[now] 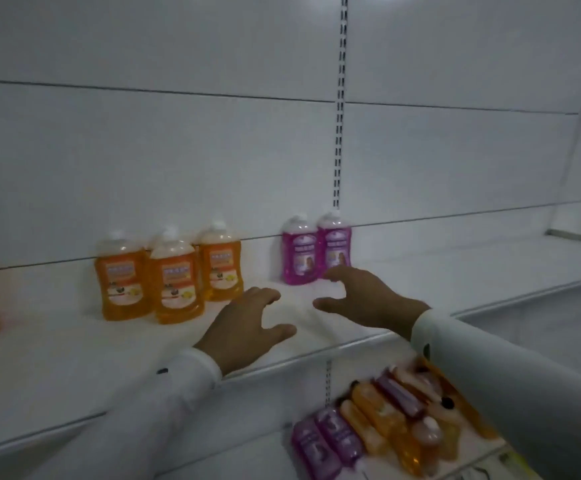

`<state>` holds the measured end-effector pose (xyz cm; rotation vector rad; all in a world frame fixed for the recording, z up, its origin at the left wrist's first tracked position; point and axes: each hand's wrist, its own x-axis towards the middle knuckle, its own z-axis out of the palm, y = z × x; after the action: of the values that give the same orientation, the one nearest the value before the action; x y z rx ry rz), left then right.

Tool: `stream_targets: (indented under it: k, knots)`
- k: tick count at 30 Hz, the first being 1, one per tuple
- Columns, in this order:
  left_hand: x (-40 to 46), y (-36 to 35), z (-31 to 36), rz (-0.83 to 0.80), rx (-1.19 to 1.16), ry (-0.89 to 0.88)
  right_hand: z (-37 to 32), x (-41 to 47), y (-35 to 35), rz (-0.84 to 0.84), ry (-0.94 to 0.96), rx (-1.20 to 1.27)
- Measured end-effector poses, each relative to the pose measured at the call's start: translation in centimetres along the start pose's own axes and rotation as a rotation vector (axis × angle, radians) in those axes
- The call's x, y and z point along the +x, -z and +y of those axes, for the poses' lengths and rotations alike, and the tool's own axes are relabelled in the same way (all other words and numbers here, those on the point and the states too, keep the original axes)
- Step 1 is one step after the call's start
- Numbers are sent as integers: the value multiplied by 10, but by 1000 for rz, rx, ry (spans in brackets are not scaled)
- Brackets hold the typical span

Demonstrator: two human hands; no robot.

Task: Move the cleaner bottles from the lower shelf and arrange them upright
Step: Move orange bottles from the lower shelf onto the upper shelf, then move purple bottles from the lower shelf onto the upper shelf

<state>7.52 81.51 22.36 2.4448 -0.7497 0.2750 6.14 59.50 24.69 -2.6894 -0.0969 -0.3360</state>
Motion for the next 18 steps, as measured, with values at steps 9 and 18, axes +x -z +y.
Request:
stream_targets:
  k: [9, 18]
  knots:
    - [-8, -119, 107, -200, -122, -264, 118, -145, 54, 81, -365, -121]
    - [-12, -246, 217, -338, -171, -262, 241, -258, 84, 69, -534, -88]
